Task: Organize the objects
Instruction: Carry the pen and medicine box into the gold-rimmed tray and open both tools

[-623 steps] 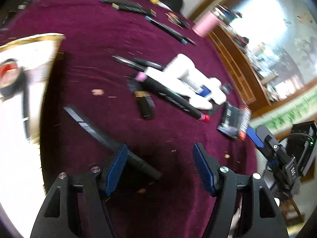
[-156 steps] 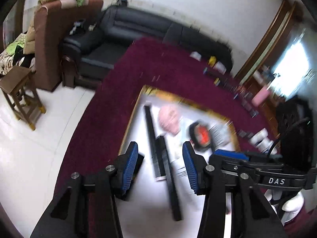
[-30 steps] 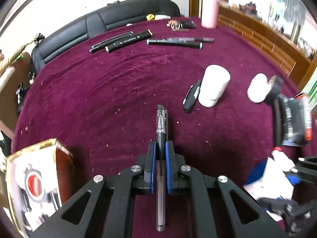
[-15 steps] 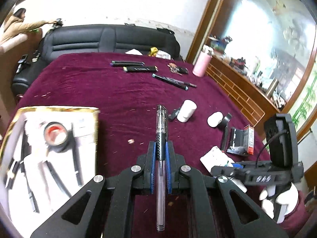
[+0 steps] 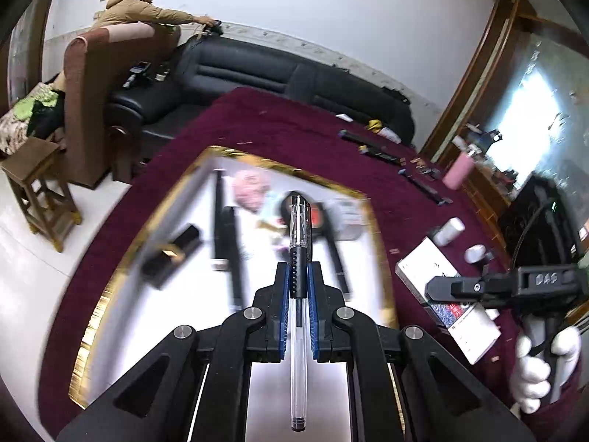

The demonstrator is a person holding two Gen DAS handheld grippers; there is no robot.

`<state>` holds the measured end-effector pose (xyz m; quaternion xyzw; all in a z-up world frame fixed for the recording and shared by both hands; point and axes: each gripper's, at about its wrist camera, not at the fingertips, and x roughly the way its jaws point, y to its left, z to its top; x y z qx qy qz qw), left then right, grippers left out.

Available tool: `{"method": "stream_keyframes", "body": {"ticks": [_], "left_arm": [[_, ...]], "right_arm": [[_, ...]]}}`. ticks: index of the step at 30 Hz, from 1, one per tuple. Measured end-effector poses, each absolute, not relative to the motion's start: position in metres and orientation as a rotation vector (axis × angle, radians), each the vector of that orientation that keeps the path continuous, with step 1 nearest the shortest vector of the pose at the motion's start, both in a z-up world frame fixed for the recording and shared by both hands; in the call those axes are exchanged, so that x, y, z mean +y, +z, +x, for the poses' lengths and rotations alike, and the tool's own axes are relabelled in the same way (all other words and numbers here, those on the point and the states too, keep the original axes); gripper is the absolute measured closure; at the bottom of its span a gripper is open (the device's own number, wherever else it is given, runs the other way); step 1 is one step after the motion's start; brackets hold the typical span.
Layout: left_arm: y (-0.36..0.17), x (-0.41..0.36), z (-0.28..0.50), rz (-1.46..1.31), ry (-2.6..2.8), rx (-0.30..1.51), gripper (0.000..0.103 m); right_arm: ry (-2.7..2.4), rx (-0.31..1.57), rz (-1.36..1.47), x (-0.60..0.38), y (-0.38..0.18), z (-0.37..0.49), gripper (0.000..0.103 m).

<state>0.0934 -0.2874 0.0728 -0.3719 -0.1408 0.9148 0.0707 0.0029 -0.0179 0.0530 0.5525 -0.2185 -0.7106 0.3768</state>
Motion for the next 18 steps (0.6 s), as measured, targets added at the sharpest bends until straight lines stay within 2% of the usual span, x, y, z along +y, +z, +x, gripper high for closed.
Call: {"method": "stream_keyframes", "body": {"ticks": [4,13,18], "left_arm": [[0.059,-0.315,0.074,-1.191,2.73,-0.419,0.096],[0.045,-0.338,-0.002,-1.324,2.676,-0.357,0.096],[0.026,-0.342,-0.028,-1.421,2.638,-0.395,0.096]], "right_arm": [[-1.862,-0.442,1.424,-0.069,0.05,-0.008,0.069],[-1.967,-0.384,1.483,-0.112,0.035,-0.037,0.069],[-2.027,-0.337,1.519,-0.125,0.027,-0.046,0.069]]}}
